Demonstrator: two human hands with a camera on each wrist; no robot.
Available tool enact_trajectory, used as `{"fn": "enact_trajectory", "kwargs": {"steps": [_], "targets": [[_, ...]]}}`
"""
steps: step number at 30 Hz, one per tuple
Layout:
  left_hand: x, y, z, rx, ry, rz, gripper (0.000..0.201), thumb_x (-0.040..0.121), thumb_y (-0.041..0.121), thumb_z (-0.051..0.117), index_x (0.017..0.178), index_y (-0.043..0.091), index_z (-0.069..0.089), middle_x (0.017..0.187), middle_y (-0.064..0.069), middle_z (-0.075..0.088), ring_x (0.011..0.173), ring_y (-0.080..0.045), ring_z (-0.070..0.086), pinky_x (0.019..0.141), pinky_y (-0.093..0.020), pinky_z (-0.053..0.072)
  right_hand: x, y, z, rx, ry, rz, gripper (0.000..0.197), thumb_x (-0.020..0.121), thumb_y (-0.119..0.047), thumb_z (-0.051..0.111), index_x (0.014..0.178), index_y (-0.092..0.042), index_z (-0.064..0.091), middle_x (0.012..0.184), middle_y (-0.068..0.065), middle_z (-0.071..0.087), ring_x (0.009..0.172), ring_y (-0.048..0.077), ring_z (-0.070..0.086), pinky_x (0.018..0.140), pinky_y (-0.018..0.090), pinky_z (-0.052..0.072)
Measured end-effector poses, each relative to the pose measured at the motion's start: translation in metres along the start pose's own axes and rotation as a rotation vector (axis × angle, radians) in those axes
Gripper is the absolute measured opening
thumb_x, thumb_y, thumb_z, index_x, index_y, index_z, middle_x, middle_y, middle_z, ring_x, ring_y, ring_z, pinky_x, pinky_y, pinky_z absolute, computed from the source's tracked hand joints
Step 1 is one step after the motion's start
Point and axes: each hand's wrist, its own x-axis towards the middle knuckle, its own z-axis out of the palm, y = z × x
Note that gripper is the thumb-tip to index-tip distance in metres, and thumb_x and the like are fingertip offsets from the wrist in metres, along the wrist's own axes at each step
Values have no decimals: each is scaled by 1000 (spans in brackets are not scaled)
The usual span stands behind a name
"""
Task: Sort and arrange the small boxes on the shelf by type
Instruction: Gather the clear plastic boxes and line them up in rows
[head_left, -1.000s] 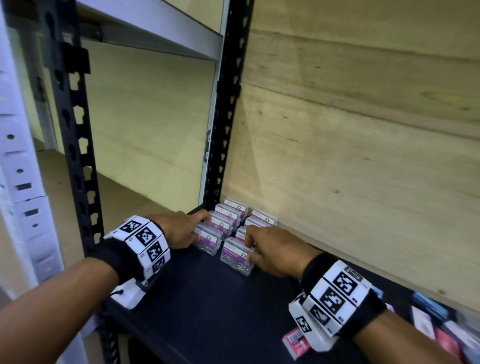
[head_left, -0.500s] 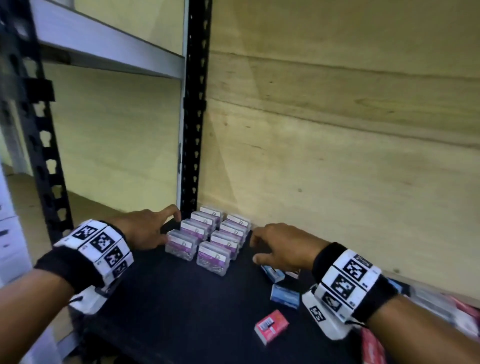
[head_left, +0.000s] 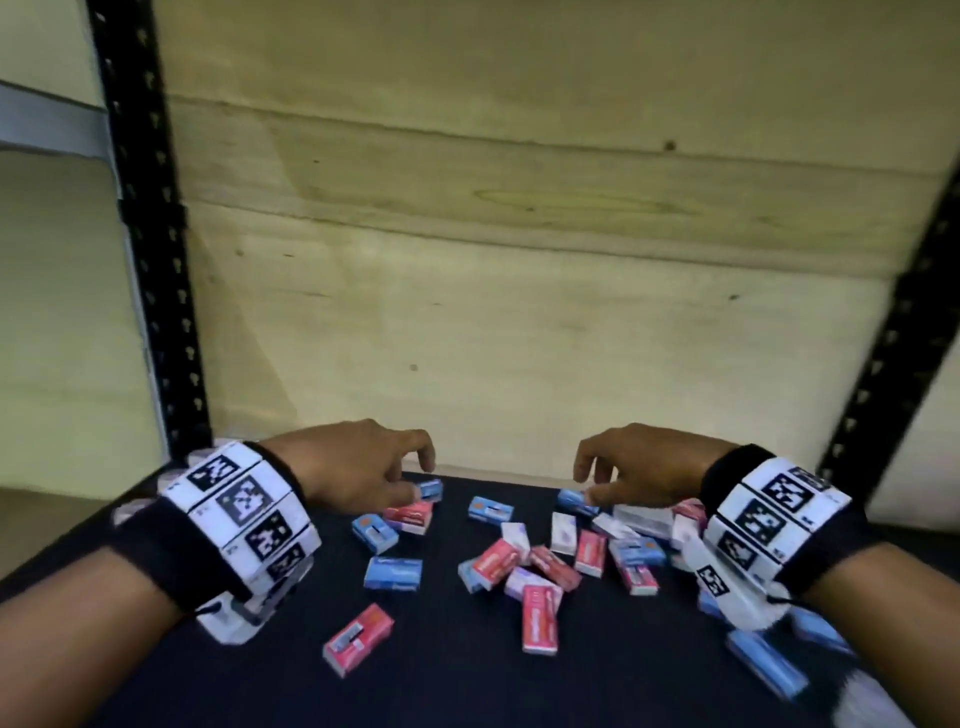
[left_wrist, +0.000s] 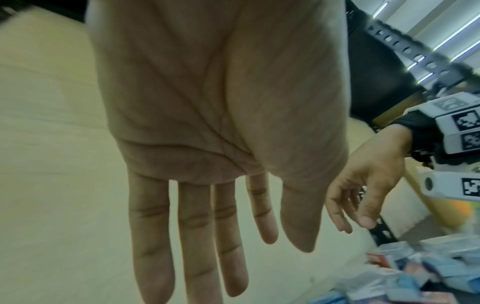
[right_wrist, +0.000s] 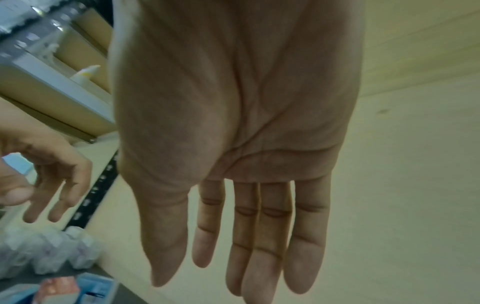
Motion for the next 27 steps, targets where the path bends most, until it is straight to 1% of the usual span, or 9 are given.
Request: {"fn": "enact_trajectory", "kwargs": {"steps": [4, 7, 9, 12, 14, 17, 19, 23, 27], "targets": [[37, 60, 5, 11, -66, 121, 28, 96, 44, 52, 123, 37, 50, 100, 19, 66, 78, 0, 55, 77, -25, 42, -32, 57, 12, 23, -15, 145, 28, 92, -46, 63, 117, -32, 57, 113, -9, 64, 94, 13, 59, 85, 30, 50], [59, 97, 11, 55, -110, 186, 31, 96, 45, 53, 125, 33, 51, 112, 12, 66, 94, -10, 60, 87, -30, 48, -53, 88, 21, 8, -22, 218, 28, 92, -43, 63, 117, -31, 59, 116, -8, 64, 99, 14, 58, 88, 29, 46], [73, 120, 16, 96, -129, 223, 32, 96, 44, 53, 125, 32, 52, 117, 7, 64, 100, -16, 60, 89, -32, 49, -67, 104, 26, 15, -23, 265, 27, 93, -40, 63, 118, -30, 60, 119, -7, 62, 100, 14, 57, 87, 27, 44], [91, 148, 22, 133, -139, 276, 31, 95, 43, 53, 124, 32, 53, 118, 5, 63, 97, -17, 59, 88, -33, 49, -82, 126, 35, 21, -31, 329, 28, 93, -37, 62, 121, -29, 60, 119, -6, 61, 98, 13, 54, 85, 25, 43], [105, 164, 27, 151, -153, 311, 33, 95, 44, 53, 125, 31, 52, 118, 5, 63, 97, -17, 58, 89, -35, 48, -89, 142, 41, 50, -31, 374, 29, 93, -38, 63, 120, -29, 59, 115, -7, 61, 100, 13, 57, 85, 24, 45], [126, 180, 33, 187, -163, 328, 35, 95, 47, 52, 126, 32, 50, 119, 6, 61, 101, -17, 58, 90, -37, 48, -91, 163, 48, 82, -24, 408, 30, 91, -42, 66, 118, -30, 60, 106, -10, 59, 99, 13, 58, 84, 25, 46], [141, 190, 35, 209, -166, 327, 37, 94, 48, 53, 127, 32, 50, 122, 5, 60, 105, -19, 58, 92, -39, 48, -89, 178, 53, 94, -15, 428, 32, 89, -42, 68, 117, -30, 60, 107, -10, 61, 99, 13, 59, 86, 25, 47], [169, 197, 39, 220, -178, 290, 39, 95, 44, 55, 130, 28, 50, 127, 0, 56, 108, -22, 57, 93, -37, 48, -79, 196, 57, 93, -29, 440, 39, 88, -38, 69, 124, -29, 57, 119, -7, 62, 105, 15, 59, 90, 27, 48], [196, 195, 46, 217, -204, 249, 42, 94, 41, 58, 133, 27, 47, 133, -1, 52, 113, -23, 54, 93, -36, 45, -61, 208, 59, 68, -93, 438, 51, 88, -32, 71, 135, -28, 50, 132, -4, 56, 115, 18, 55, 92, 27, 45]]}}
